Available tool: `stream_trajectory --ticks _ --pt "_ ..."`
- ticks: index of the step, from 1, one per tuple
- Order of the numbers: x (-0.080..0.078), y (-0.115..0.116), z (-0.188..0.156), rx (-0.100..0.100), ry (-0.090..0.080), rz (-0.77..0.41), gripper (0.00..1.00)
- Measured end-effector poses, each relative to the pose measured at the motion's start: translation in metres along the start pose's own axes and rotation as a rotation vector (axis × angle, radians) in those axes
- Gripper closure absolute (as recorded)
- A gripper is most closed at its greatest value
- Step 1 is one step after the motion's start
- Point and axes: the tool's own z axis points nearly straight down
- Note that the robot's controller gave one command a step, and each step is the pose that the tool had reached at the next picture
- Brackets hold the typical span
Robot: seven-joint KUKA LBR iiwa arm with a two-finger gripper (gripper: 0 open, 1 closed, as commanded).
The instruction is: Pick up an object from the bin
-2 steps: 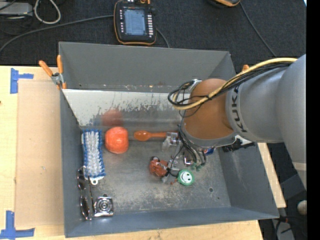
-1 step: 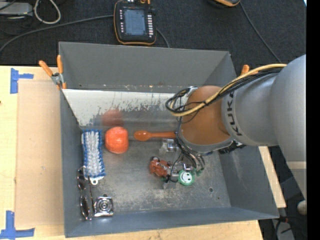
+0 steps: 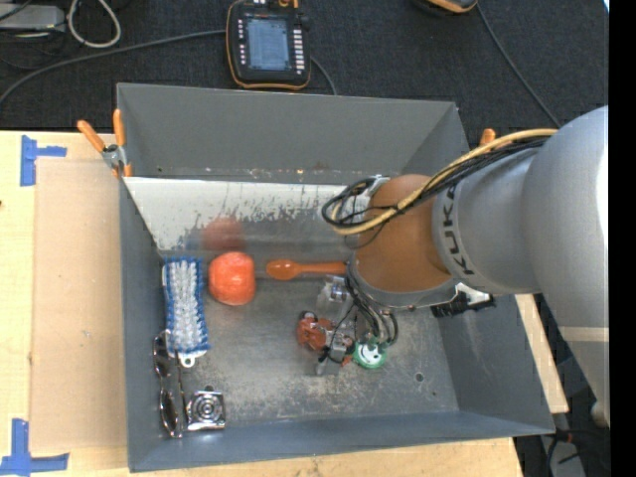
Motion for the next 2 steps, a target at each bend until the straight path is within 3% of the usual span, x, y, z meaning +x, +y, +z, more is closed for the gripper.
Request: stream_trajectory --ticks 1,2 --pt "-0.0052 -0.0055 -0.0019 0.002 0.011 -0.129 1.00" --pt "-0.0050 -0.0056 -0.0018 0.002 0.012 -0.128 1.00"
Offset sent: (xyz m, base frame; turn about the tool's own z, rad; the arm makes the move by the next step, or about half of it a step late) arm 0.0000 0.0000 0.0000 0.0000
